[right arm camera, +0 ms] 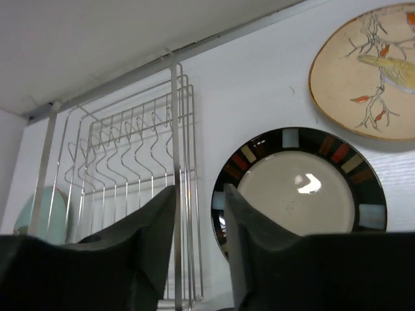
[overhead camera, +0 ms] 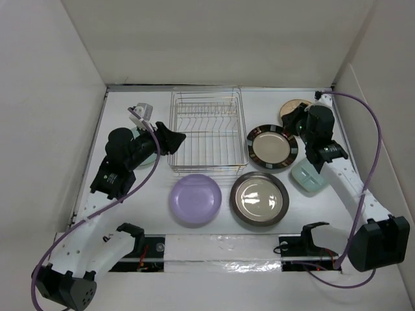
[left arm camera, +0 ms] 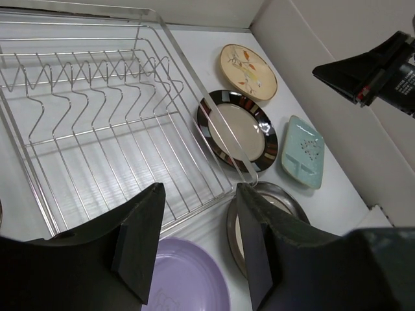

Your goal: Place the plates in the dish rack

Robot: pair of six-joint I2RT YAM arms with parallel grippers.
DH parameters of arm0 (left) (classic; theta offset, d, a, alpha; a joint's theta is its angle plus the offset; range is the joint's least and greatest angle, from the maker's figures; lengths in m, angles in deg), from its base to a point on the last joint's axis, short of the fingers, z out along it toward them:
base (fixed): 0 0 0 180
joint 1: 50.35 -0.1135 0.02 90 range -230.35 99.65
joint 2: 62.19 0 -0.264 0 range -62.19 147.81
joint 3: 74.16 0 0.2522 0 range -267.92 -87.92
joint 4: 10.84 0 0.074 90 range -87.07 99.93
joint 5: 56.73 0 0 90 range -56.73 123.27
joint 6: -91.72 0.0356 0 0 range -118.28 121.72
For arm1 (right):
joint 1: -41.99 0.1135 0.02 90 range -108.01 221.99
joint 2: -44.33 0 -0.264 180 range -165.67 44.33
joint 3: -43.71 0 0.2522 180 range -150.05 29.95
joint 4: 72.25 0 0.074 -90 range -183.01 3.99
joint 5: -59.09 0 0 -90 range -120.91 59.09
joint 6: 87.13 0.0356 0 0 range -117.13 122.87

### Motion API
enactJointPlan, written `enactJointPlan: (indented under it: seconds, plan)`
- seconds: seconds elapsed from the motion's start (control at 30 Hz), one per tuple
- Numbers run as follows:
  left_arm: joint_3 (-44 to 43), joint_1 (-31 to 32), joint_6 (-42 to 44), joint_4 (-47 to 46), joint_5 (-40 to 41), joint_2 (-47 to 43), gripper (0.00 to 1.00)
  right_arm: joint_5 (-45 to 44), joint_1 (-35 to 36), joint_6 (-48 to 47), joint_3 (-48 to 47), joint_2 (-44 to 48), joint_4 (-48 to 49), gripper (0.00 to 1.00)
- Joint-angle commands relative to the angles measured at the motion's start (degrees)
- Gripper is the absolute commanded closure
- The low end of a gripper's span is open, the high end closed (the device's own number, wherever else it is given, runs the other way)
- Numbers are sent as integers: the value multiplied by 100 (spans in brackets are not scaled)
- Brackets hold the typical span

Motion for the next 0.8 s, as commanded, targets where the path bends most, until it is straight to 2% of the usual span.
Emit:
enactJointPlan:
  seconds: [0.0, 0.07, 0.13, 0.2, 0.23, 0.37, 0.43, 0.5, 0.53, 0.57, 0.6, 0.77]
  plan:
    - [-192, 60, 150, 4, 119, -136, 56, -131, -279, 165, -45, -379, 282, 86]
    - [-219, 244, 211, 101, 190, -154, 63, -97, -464, 262, -11, -520, 378, 99]
    - [-166, 376, 281, 84, 339, -232, 71, -122, -797, 385, 33, -730, 631, 100]
    - [-52, 455, 299, 40, 541, -294, 86, -202, -1070, 577, 34, -915, 764, 100]
    - [-17, 455, 290, -13, 550, -303, 100, -245, -1350, 648, 25, -1186, 826, 100]
    - [71, 455, 352, -57, 568, -250, 100, -210, -1975, 982, -229, -2073, 985, 95]
    - [124, 455, 387, -40, 656, -276, 100, -237, -2135, 1079, -458, -2479, 1204, 78]
    - [194, 455, 413, -75, 656, -312, 83, -132, -2354, 1132, -791, -3223, 1039, 57]
    - [194, 455, 431, -66, 656, -355, 78, 86, -2416, 1158, -1106, -3454, 994, 52]
    - [186, 455, 448, -57, 665, -365, 71, 175, -2486, 1211, -1240, -3665, 942, 50]
    - [186, 455, 466, -48, 700, -391, 69, 263, -2643, 1351, -1284, -3946, 985, 45]
    - [194, 455, 484, -66, 709, -409, 66, 888, -3014, 1782, -1057, -4282, 1459, 40]
